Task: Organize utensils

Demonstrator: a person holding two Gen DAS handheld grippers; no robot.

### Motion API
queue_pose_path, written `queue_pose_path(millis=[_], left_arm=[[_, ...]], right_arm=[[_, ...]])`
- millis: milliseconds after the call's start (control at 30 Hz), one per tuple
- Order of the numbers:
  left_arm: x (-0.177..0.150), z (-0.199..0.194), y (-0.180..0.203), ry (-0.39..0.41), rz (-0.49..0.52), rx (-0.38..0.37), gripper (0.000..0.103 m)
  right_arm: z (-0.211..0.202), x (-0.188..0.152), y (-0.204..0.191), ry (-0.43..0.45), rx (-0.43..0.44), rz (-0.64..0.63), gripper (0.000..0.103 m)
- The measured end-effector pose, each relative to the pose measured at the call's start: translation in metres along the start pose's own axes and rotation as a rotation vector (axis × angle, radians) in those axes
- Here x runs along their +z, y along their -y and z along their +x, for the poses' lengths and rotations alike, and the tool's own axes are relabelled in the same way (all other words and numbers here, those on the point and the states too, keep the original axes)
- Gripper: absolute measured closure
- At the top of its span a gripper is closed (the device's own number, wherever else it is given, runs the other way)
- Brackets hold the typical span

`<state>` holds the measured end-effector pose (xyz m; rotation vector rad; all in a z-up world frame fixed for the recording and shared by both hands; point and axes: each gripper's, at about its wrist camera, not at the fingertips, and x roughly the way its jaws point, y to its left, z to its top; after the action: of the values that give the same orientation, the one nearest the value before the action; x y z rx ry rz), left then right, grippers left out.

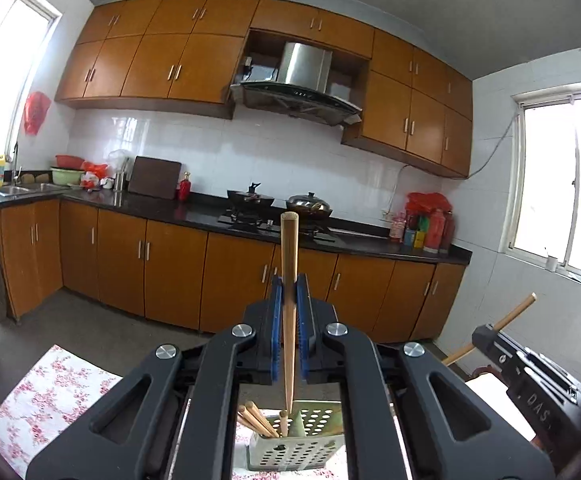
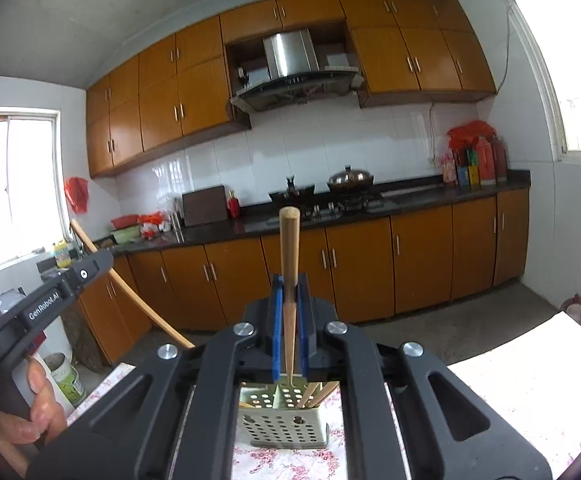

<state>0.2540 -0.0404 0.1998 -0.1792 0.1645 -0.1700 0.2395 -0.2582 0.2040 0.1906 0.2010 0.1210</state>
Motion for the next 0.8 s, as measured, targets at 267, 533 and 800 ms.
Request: queue_pose_path(millis=[267, 533, 800], left_arm=[[-0.024, 0.021, -0.004, -0.076, 0.005, 0.011, 0.096], [-0.037, 0.030, -0.009, -0.147, -0.005, 0.003, 0.095], [-0.016, -0.002, -0.020, -0.098, -0.037, -0.007, 0.051]], right_arm=[[0.043, -0.027, 0.002, -0.091, -0.018, 0.003, 0.095], [0.057, -0.040, -0.003, -0.131, -0.018, -0.006, 0.094], [0.031, -0.030, 0.000, -0.081, -0.024, 0.009, 0.079]])
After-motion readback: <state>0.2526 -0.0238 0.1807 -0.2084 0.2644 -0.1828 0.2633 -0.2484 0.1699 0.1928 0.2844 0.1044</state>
